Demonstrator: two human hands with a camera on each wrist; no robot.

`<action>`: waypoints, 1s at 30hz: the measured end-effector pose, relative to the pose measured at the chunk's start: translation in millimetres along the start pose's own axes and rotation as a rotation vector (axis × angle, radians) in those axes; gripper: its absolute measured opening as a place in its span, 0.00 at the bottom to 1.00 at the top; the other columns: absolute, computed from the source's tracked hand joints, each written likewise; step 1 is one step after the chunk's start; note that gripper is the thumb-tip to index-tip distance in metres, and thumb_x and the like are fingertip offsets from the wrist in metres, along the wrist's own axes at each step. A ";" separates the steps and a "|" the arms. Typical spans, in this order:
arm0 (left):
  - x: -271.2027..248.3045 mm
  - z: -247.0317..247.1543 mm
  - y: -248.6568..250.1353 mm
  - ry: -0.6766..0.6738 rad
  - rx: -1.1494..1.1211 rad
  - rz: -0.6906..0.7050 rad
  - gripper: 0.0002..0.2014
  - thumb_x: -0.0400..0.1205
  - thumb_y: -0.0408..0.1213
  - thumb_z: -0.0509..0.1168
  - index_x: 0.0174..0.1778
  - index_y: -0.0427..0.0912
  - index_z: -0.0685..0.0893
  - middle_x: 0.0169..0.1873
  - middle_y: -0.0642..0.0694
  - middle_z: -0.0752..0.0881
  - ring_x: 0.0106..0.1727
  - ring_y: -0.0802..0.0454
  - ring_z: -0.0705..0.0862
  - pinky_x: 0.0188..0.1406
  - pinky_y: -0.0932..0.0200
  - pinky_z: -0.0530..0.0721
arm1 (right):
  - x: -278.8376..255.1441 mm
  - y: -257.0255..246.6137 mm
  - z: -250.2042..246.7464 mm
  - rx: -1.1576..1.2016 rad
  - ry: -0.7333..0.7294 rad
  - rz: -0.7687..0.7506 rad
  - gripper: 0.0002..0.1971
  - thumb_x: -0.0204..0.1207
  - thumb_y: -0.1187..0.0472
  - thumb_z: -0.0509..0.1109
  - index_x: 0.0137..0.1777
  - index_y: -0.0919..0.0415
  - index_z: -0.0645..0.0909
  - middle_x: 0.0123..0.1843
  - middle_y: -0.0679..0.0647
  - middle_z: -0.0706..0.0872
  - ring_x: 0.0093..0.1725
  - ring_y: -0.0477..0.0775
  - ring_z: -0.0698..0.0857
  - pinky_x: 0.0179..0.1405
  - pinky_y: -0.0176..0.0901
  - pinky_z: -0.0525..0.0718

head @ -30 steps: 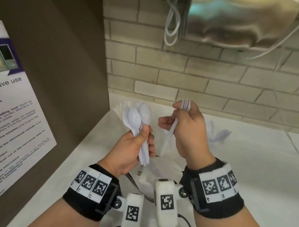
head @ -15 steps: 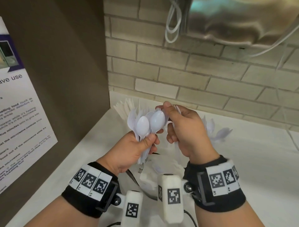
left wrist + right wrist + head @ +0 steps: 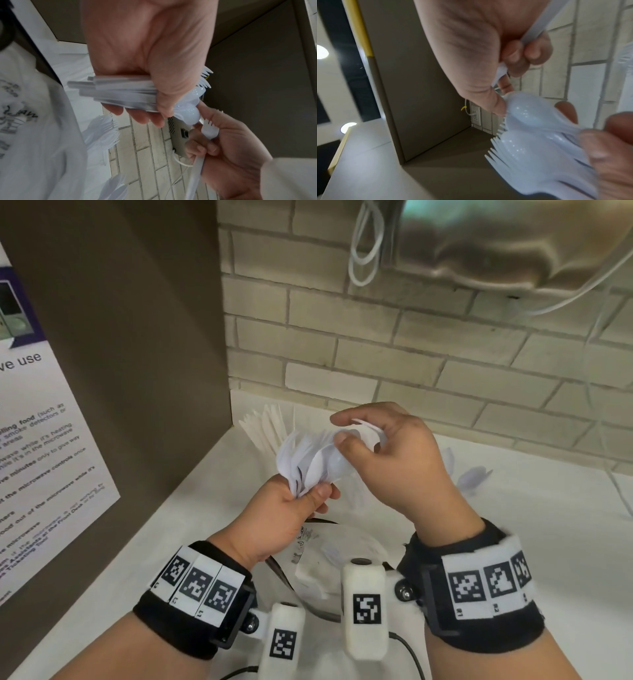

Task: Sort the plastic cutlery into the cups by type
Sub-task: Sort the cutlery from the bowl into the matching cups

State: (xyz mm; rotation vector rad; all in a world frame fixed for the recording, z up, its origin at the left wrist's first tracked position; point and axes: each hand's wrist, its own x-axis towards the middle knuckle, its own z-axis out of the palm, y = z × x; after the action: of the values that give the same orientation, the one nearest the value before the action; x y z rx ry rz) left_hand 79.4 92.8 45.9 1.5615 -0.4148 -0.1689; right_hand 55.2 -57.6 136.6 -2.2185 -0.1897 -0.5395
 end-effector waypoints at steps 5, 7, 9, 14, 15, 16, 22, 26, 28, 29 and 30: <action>-0.3 -0.3 -2.0 0.017 0.048 0.005 0.07 0.83 0.33 0.64 0.47 0.50 0.86 0.36 0.64 0.90 0.39 0.68 0.85 0.46 0.70 0.82 | 8.4 -6.7 -6.2 -0.240 -0.154 -0.017 0.11 0.75 0.58 0.67 0.52 0.46 0.88 0.59 0.46 0.84 0.57 0.42 0.82 0.58 0.37 0.80; -1.0 -2.2 -3.8 0.017 0.081 0.004 0.08 0.82 0.34 0.65 0.47 0.52 0.86 0.40 0.58 0.91 0.45 0.64 0.87 0.52 0.65 0.83 | 11.3 -10.6 -13.4 -0.294 -0.249 0.004 0.10 0.76 0.58 0.67 0.51 0.46 0.89 0.58 0.47 0.84 0.56 0.46 0.83 0.58 0.42 0.81; -2.4 -4.0 -6.1 0.005 0.126 0.012 0.07 0.82 0.37 0.67 0.50 0.54 0.86 0.46 0.52 0.91 0.52 0.57 0.88 0.59 0.58 0.83 | 13.8 -12.6 -19.4 -0.344 -0.313 0.011 0.08 0.76 0.56 0.69 0.50 0.48 0.89 0.56 0.47 0.85 0.54 0.48 0.84 0.54 0.42 0.81; -5.0 -1.1 -7.7 -0.096 0.108 0.018 0.06 0.77 0.48 0.65 0.47 0.56 0.85 0.39 0.60 0.88 0.46 0.62 0.86 0.54 0.57 0.84 | 14.8 -6.1 -14.9 -0.298 -0.200 -0.130 0.05 0.77 0.56 0.71 0.48 0.50 0.88 0.55 0.47 0.83 0.55 0.41 0.81 0.55 0.33 0.75; -5.2 -0.5 -8.1 -0.121 0.098 0.013 0.05 0.76 0.48 0.65 0.45 0.55 0.85 0.37 0.57 0.87 0.43 0.61 0.85 0.50 0.55 0.85 | 13.4 -6.1 -13.6 -0.266 -0.171 -0.139 0.05 0.77 0.57 0.71 0.48 0.50 0.88 0.54 0.47 0.84 0.50 0.36 0.81 0.51 0.29 0.74; -5.2 -0.7 -8.9 -0.147 0.089 0.014 0.04 0.76 0.47 0.65 0.43 0.54 0.85 0.36 0.56 0.85 0.40 0.60 0.83 0.48 0.55 0.83 | 11.7 -6.8 -13.5 -0.230 -0.162 -0.132 0.05 0.78 0.57 0.70 0.48 0.50 0.88 0.51 0.46 0.84 0.44 0.32 0.80 0.44 0.24 0.73; -8.8 -3.9 -2.7 -0.383 -0.056 -0.025 0.15 0.79 0.36 0.64 0.59 0.32 0.82 0.35 0.58 0.82 0.38 0.61 0.80 0.43 0.64 0.80 | 10.9 -10.8 -32.0 -0.014 -0.337 -0.018 0.12 0.73 0.64 0.76 0.52 0.47 0.87 0.39 0.44 0.90 0.27 0.38 0.78 0.32 0.25 0.73; -10.9 -4.5 3.6 -0.548 -0.100 -0.029 0.06 0.81 0.32 0.63 0.51 0.35 0.81 0.36 0.55 0.80 0.38 0.60 0.78 0.42 0.63 0.79 | 23.0 -17.2 -47.9 0.027 -0.604 0.020 0.22 0.65 0.68 0.81 0.58 0.51 0.86 0.42 0.47 0.90 0.35 0.36 0.84 0.38 0.26 0.78; -10.7 -3.2 5.7 -0.585 -0.119 -0.031 0.11 0.81 0.35 0.64 0.57 0.36 0.81 0.37 0.54 0.79 0.39 0.56 0.76 0.44 0.60 0.79 | 29.1 -16.4 -50.9 0.048 -0.704 0.050 0.25 0.65 0.65 0.82 0.62 0.49 0.85 0.46 0.53 0.91 0.42 0.42 0.88 0.52 0.38 0.85; -10.6 -3.0 6.7 -0.604 -0.126 -0.034 0.12 0.81 0.37 0.64 0.60 0.40 0.82 0.38 0.53 0.79 0.40 0.54 0.75 0.45 0.58 0.78 | 30.3 -16.5 -50.0 0.061 -0.749 0.043 0.26 0.66 0.64 0.82 0.64 0.48 0.84 0.48 0.54 0.91 0.46 0.49 0.89 0.56 0.42 0.85; -10.4 -2.5 7.6 -0.628 -0.129 -0.028 0.12 0.81 0.38 0.63 0.59 0.47 0.84 0.38 0.53 0.79 0.40 0.51 0.75 0.46 0.56 0.78 | 30.8 -16.6 -47.8 0.077 -0.792 0.030 0.25 0.67 0.64 0.81 0.65 0.48 0.84 0.49 0.55 0.91 0.49 0.53 0.89 0.57 0.44 0.85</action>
State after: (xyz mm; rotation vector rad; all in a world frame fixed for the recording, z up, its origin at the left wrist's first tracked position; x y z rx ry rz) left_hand 69.5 99.0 52.0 1.3640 -0.8526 -0.7032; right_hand 62.5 -84.5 188.8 -2.2428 -0.5700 0.3848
